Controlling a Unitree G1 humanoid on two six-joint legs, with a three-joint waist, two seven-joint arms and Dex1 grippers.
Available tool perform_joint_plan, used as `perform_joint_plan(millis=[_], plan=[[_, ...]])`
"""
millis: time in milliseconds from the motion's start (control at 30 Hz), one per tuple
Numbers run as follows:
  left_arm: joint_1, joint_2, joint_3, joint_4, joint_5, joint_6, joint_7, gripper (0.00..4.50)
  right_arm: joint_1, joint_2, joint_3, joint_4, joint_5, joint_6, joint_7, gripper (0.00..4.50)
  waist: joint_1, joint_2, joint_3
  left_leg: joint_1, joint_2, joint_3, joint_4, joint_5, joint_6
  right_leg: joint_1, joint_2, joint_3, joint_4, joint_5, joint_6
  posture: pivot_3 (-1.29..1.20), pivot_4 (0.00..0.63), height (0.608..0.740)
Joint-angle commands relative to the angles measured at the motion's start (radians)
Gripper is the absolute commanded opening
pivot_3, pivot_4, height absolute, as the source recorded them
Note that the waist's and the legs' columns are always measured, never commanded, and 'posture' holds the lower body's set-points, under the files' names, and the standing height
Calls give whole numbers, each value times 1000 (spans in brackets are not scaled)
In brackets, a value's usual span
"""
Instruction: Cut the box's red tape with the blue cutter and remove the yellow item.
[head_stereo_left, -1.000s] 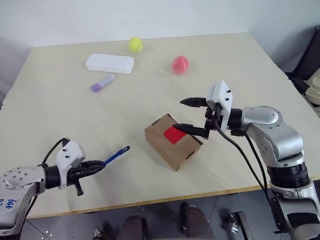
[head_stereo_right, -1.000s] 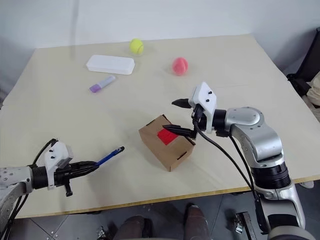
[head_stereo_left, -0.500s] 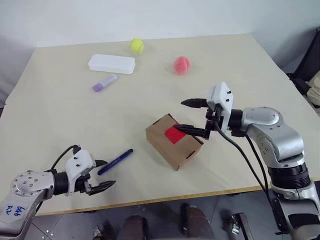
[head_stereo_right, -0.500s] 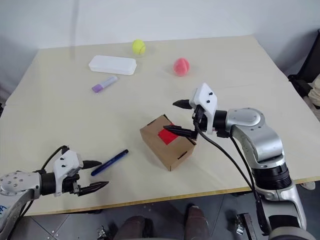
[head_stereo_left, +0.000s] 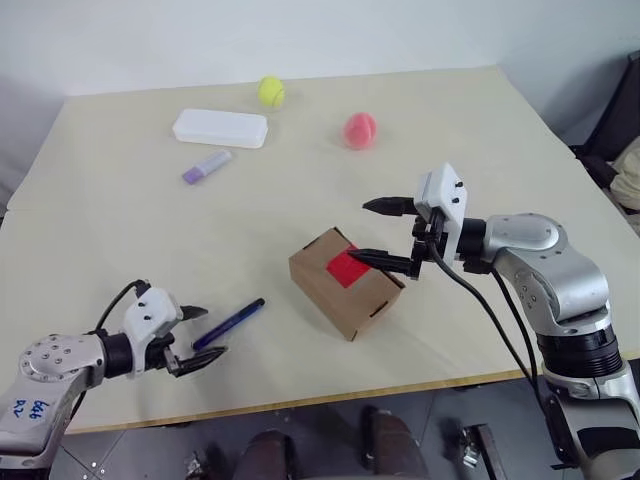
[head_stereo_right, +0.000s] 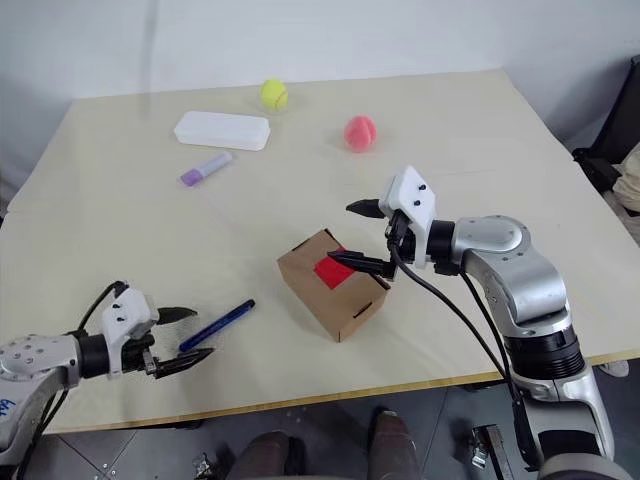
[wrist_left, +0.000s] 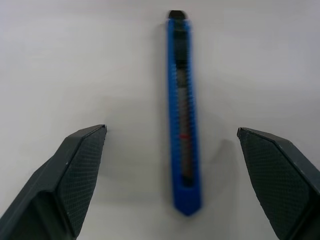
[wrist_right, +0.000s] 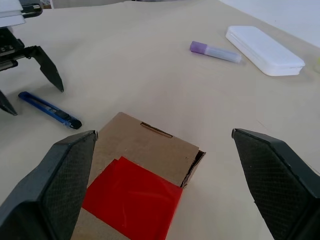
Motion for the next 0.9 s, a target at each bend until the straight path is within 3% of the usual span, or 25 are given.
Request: perform_joint_plan(millis=[33, 67, 167, 567, 900], plan=[[8, 25, -25, 66, 24, -30, -40, 4461, -18, -8, -11, -16, 16, -7, 7, 4500, 0, 0, 0, 0, 0, 0, 0, 0, 0, 0, 0, 0, 0, 0, 0, 0, 150, 740], [6, 29, -33, 70, 24, -32, -48, 4461, -19, -7, -10, -18, 16, -8, 8, 4500, 0, 0, 0, 0, 0, 1, 0, 0, 0, 0, 0, 0, 0, 0, 0, 0, 150, 740], [30, 45, -54, 73, 36, -68, -81, 3878, -20, -6, -8, -31, 23, -2, 10, 4500, 0, 0, 0, 1, 0, 1, 0, 0, 0, 0, 0, 0, 0, 0, 0, 0, 150, 740], [74, 55, -68, 99, 60, -145, -97, 393, -17, 1, 2, -80, 57, 30, 9, 4500, -2, 0, 0, 2, 0, 3, -1, 0, 0, 0, 0, 0, 0, 0, 0, 0, 150, 740], [48, 45, -97, 93, 81, -184, -83, 387, -27, 4, 13, -75, 54, 27, 17, 4500, -1, 1, 0, 2, 0, 4, -1, 0, 0, 0, 0, 1, 0, 0, 0, 0, 150, 740]])
